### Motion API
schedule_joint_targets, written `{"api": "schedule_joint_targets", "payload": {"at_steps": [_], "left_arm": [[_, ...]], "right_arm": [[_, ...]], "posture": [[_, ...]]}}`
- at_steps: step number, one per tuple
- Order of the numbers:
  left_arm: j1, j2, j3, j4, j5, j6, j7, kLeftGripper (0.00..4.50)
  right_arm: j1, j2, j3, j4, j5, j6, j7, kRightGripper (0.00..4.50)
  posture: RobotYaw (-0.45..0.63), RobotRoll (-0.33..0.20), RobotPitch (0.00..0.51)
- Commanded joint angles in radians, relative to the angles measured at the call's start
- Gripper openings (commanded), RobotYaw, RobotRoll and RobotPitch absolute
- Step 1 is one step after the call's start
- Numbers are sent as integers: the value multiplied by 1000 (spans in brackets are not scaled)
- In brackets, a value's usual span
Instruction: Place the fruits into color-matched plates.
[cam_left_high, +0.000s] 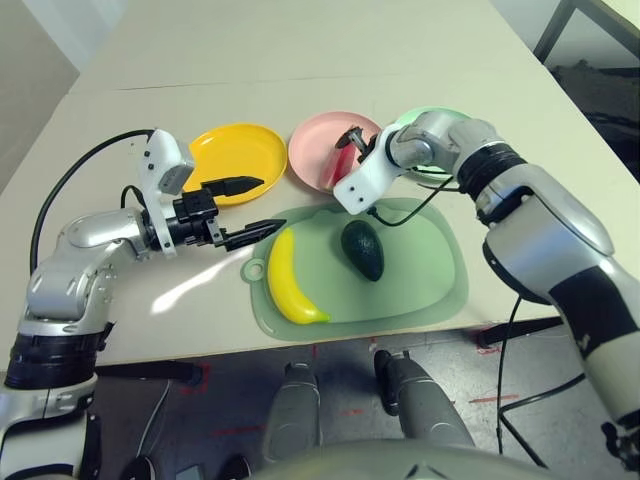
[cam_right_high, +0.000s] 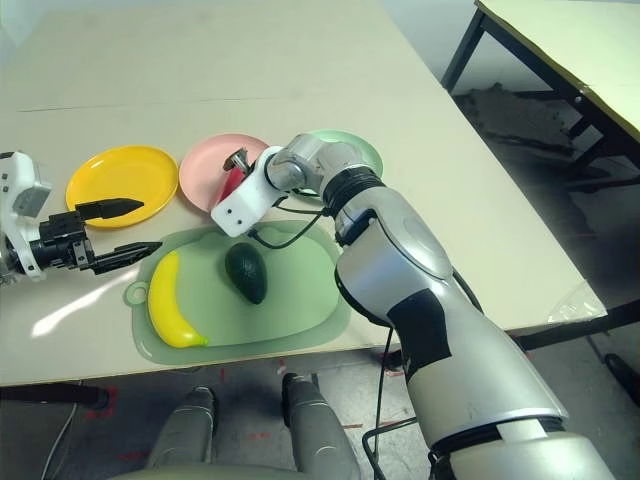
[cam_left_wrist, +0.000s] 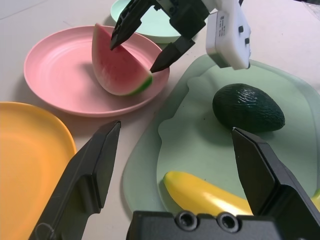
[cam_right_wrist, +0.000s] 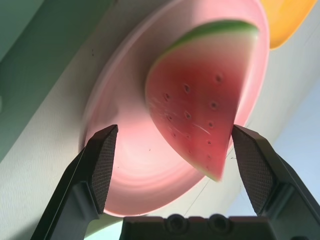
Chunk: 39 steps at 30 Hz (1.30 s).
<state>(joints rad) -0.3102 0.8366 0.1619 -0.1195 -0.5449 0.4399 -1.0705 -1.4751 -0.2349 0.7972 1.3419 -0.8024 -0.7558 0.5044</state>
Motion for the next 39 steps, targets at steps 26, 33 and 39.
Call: {"api": "schedule_joint_targets", "payload": {"at_steps": [26,33,39], "left_arm": [[12,54,-30,36,-22,-106,-305,4500],[22,47,-29,25,-19,-94,-285,4500],[19,46,-31,29,-20,-87,-279,4500]], "right_arm": [[26,-361,88,-706,399,-451,605,4481],[83,-340,85,-847,514,-351,706,4481],[113,-325,83,-875,527,-334,757,4481]], "posture": [[-17,0,183],[-14,0,182],[-14,0,187]]}}
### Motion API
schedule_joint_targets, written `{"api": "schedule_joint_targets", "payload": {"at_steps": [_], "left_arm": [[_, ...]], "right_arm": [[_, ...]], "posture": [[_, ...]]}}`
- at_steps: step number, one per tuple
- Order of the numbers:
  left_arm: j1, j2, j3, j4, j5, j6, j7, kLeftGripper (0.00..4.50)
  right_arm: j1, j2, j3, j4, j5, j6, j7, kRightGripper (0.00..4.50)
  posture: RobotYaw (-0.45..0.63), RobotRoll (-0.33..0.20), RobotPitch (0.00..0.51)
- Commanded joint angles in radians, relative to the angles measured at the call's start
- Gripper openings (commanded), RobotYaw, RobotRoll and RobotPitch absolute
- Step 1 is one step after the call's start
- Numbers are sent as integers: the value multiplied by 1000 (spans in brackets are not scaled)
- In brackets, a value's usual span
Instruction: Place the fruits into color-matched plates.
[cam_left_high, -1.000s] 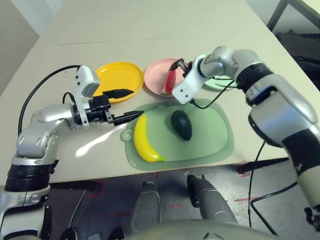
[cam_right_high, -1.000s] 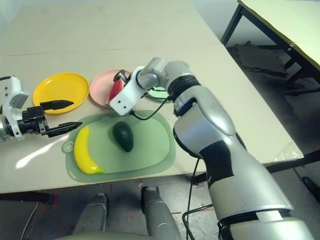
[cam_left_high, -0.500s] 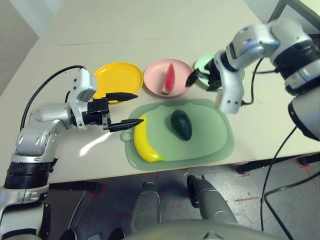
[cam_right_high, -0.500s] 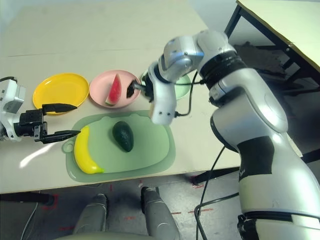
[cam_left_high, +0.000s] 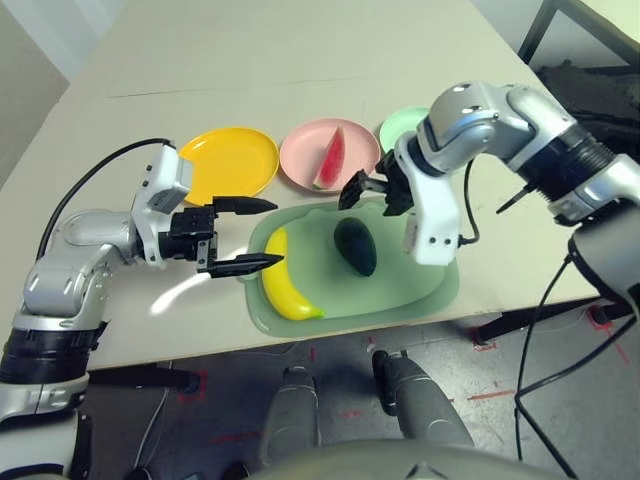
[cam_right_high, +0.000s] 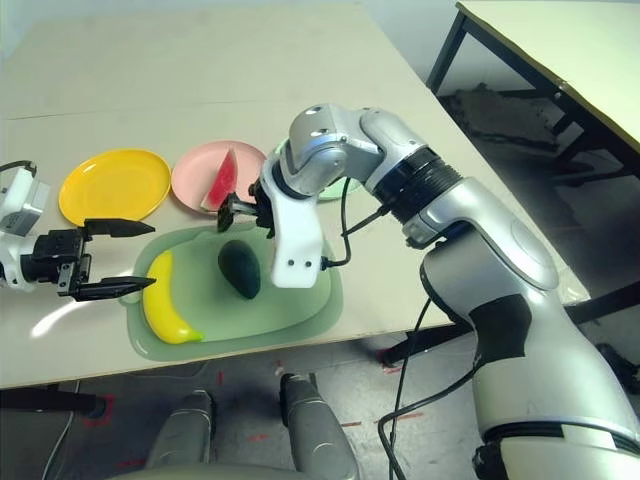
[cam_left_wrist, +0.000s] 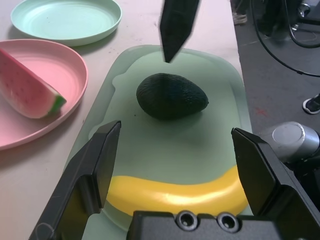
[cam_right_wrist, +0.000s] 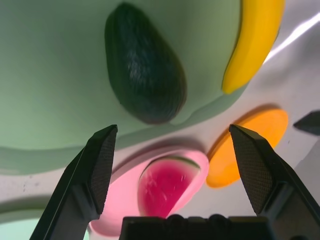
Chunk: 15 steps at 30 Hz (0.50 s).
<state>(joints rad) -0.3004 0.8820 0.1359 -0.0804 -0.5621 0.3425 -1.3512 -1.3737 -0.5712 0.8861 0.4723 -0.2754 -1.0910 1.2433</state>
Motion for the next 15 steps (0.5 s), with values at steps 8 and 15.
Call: {"api": "schedule_joint_targets", "payload": {"at_steps": [8,15], "left_arm": [[8,-3,-4,2,-3,15,9,4500],[9,-4,-1,0,-6,16,12,4500]], "right_arm": [[27,38,-5,72,-80,-55,-3,4481],[10,68,-12,159,-181,-122,-65,4481]], "posture": [[-12,0,189],[-6,0,193]]}}
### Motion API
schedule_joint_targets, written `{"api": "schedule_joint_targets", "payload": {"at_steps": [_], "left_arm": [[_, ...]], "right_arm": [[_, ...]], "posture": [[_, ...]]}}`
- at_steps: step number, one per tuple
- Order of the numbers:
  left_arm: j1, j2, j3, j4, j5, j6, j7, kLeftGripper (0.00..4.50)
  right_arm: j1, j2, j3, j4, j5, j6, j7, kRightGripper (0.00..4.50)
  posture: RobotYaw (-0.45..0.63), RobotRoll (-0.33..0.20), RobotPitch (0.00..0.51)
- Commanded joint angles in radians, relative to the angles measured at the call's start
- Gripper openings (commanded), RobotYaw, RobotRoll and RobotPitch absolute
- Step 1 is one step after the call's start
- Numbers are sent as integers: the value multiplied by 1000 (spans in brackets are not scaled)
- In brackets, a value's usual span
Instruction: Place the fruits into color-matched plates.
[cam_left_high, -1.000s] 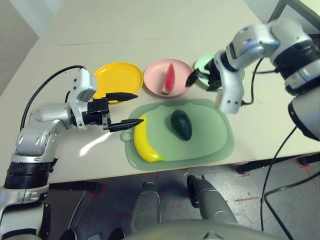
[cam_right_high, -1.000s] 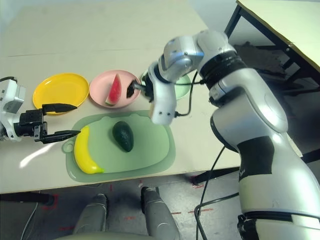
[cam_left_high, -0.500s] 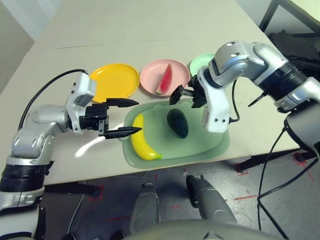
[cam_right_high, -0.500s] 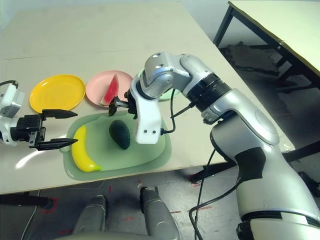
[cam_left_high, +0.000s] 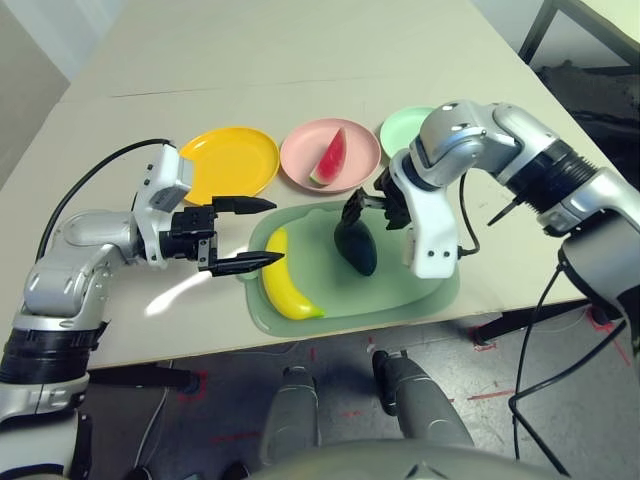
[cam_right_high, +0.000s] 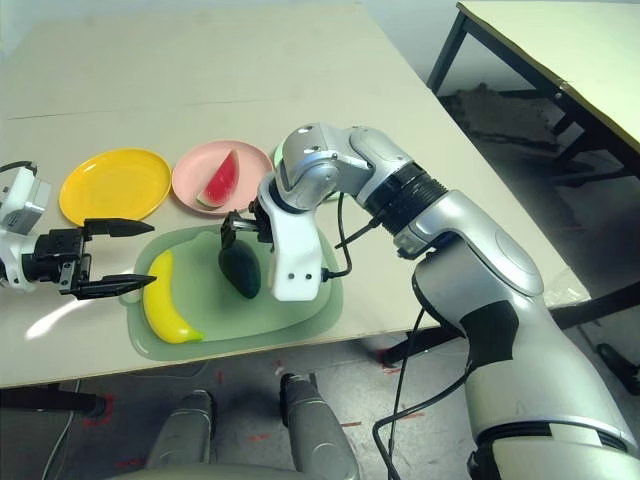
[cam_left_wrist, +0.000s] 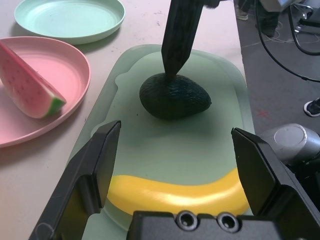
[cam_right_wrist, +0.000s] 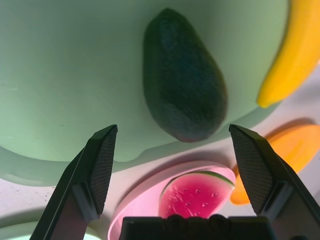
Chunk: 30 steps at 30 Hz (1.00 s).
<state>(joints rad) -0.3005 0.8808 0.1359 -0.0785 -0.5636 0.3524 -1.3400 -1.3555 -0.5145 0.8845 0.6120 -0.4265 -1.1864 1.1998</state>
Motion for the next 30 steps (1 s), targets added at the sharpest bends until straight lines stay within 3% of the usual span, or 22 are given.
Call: {"api": "schedule_joint_targets", "payload": {"at_steps": [1,11,23,30], "left_arm": [[9,-2,-1,-2,-5,7,1,4500],[18,0,2,-7,-9,9,7,4500],[24,4,10,-5,-11,3,14,4500],[32,3,13,-19,-17,5,20,4500]], "right_arm": [[-7,14,-9,24,-35,-32,-26,4481],[-1,54,-7,35,-43,-25,-53,4481],[43,46,12,-40,34,34,13,4481],[62,68,12,-9,-1,36,7,4481]], "posture": [[-6,0,193],[1,0,194],[11,0,198],[21,0,203]]}}
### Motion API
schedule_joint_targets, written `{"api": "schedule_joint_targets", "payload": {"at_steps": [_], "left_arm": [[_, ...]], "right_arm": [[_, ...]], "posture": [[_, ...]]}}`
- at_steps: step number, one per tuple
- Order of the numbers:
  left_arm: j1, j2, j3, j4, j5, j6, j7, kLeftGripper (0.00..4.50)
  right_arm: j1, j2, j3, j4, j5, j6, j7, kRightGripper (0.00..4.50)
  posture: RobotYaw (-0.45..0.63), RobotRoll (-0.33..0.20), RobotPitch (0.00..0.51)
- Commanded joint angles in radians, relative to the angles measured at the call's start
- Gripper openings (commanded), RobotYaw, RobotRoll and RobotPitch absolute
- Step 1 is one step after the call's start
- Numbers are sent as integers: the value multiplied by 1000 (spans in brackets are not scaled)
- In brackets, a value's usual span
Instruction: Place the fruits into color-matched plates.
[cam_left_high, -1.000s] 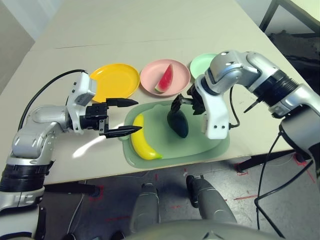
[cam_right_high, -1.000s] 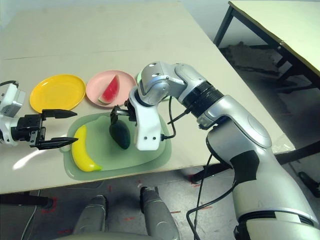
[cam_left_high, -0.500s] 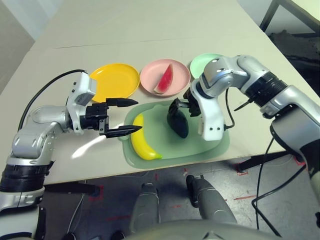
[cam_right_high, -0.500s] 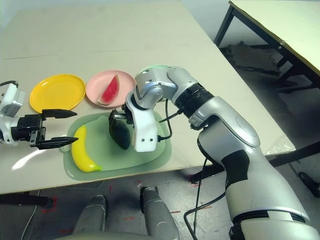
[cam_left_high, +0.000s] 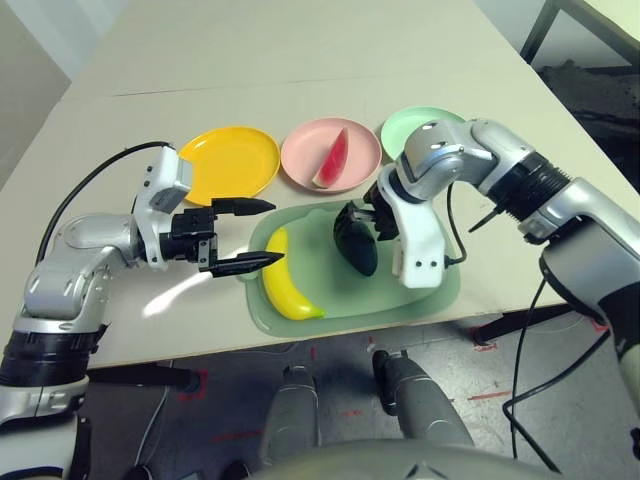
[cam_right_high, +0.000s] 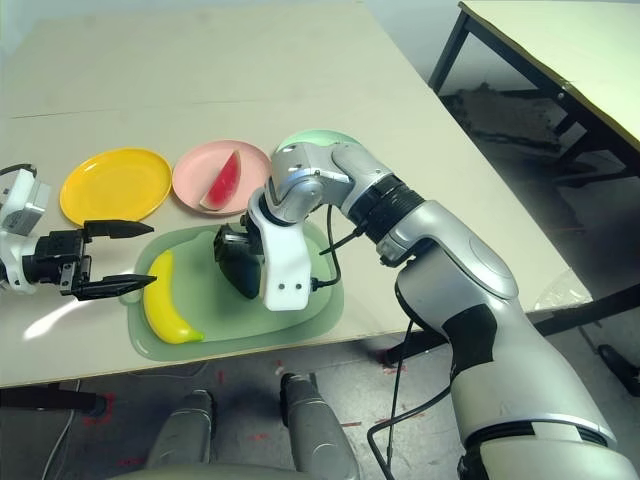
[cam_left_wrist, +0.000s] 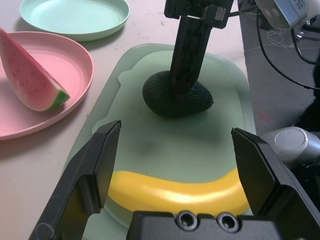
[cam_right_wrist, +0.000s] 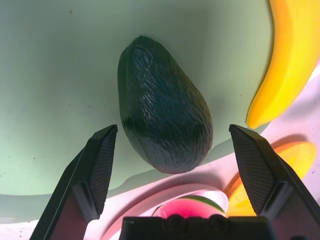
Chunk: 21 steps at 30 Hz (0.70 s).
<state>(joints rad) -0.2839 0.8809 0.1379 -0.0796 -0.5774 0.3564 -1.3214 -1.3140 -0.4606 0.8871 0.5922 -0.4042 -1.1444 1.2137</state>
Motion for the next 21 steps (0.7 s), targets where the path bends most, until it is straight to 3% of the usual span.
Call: {"api": "schedule_joint_targets", "payload": {"at_steps": [1,15,18,21], "left_arm": [[19,2,12,-21,-5,2,3,4500],[37,7,16,-35,-11,5,7,4500],[30,8,16,-27,-9,3,5,4500],[22,9,14,-20,-8,2,4,4500]], "right_arm": [[24,17,10,17,-32,-8,-10,4481],[31,55,3,92,-96,-11,-46,4481],[32,54,3,92,-83,0,-35,4047],[33,51,3,90,-69,8,-22,3100]], "posture": [[21,0,203],[25,0,212],[22,0,212],[17,0,214]]}}
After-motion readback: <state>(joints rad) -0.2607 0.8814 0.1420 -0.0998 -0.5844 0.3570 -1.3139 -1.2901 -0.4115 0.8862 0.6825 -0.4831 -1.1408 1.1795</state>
